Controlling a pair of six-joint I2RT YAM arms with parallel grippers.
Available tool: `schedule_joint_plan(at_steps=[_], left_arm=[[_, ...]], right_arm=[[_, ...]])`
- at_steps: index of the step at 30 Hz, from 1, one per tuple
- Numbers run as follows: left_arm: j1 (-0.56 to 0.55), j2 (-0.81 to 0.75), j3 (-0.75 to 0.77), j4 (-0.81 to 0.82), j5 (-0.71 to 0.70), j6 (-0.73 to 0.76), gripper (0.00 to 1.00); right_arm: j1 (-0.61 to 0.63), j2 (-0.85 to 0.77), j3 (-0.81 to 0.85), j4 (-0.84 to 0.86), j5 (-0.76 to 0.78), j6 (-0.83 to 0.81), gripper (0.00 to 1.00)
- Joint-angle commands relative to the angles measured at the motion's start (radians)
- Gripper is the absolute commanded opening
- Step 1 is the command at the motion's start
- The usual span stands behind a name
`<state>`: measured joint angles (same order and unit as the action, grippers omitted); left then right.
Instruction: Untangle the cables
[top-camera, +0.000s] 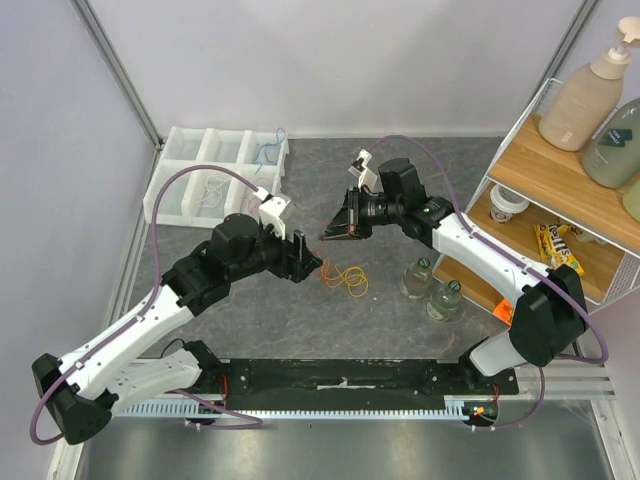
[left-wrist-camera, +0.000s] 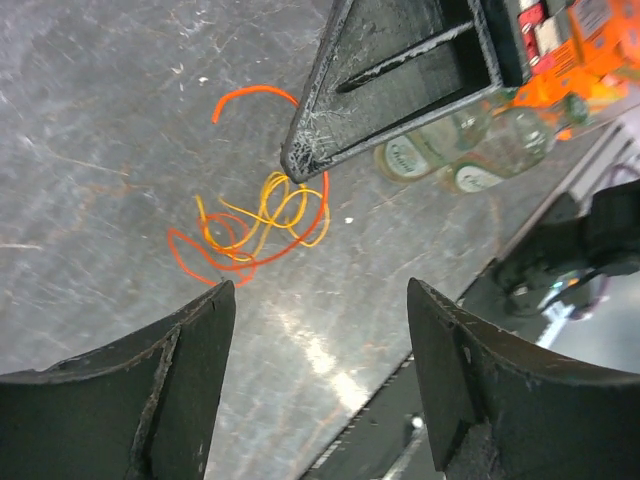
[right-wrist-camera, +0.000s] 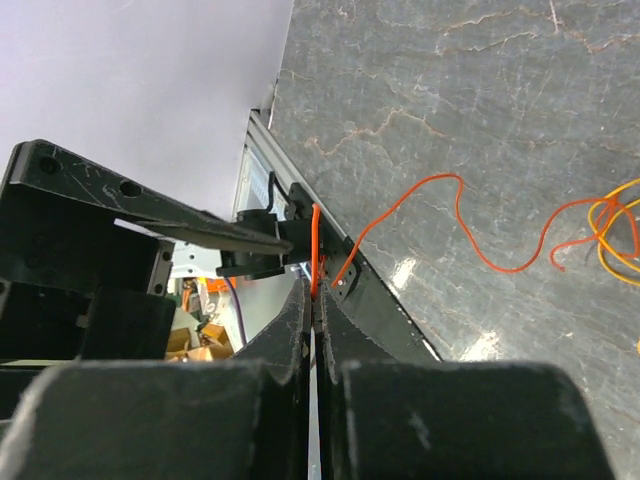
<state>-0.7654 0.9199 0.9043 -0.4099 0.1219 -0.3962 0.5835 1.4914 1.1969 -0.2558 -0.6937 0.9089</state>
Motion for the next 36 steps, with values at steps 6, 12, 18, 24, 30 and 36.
schedule_joint_plan(at_steps=[6,12,18,24,30,36], left_arm=[[-0.008,0.077,-0.004,0.128,0.038,0.448,0.74],[-0.008,0.135,-0.013,0.247,0.050,0.520,0.65],[-0.008,0.146,-0.022,0.276,0.044,0.482,0.18],[-0.009,0.004,-0.108,0.267,-0.044,0.375,0.02],[-0.008,-0.108,-0.090,0.165,-0.119,0.237,0.02],[-0.008,-0.102,0.059,0.027,-0.191,0.126,0.02]], right_arm=[[0.004,-0.033,0.021,-0.003,-0.050,0.079,0.00],[0.004,-0.022,0.043,-0.023,-0.066,0.074,0.00],[0.001,-0.011,0.067,-0.033,-0.072,0.053,0.02],[-0.095,0.053,0.176,-0.301,0.040,-0.266,0.48],[-0.106,0.130,0.290,-0.581,0.326,-0.582,0.68],[-0.093,0.176,0.106,-0.495,0.363,-0.643,0.72]])
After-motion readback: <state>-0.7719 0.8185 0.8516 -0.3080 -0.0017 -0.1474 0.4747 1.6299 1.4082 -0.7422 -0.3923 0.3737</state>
